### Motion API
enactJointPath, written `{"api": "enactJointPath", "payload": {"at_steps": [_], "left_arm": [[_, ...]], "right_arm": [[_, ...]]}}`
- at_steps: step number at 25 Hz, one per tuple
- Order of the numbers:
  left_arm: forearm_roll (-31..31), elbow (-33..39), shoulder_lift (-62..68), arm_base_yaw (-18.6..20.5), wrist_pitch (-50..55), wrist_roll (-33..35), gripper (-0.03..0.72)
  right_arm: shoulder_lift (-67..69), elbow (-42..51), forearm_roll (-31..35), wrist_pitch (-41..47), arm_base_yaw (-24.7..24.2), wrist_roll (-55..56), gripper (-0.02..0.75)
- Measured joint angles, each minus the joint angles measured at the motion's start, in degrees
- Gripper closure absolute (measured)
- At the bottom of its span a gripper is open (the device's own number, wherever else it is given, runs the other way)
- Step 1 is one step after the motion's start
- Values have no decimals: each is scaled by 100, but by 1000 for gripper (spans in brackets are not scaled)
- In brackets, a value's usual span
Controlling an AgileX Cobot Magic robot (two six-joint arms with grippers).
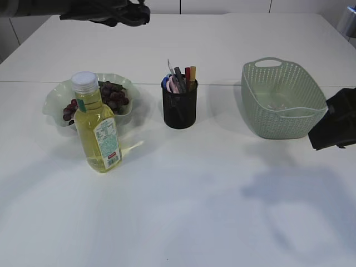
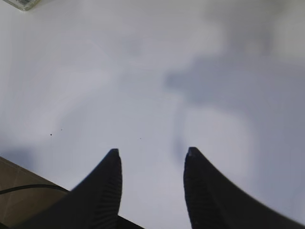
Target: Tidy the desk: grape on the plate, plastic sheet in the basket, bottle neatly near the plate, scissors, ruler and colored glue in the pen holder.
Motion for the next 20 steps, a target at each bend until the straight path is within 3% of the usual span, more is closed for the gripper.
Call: {"api": "enactJointPath", "payload": {"at_steps": [6,13,20], "left_arm": [[0,0,0,34,2551,-289,476],[64,0,0,48,3380,-915,482],[194,0,0,57,5539,-1548,483]], "right_arm": [[0,0,0,0,0,0,388],[0,0,0,0,0,0,388],[0,0,4,-10,0,9,388]]}}
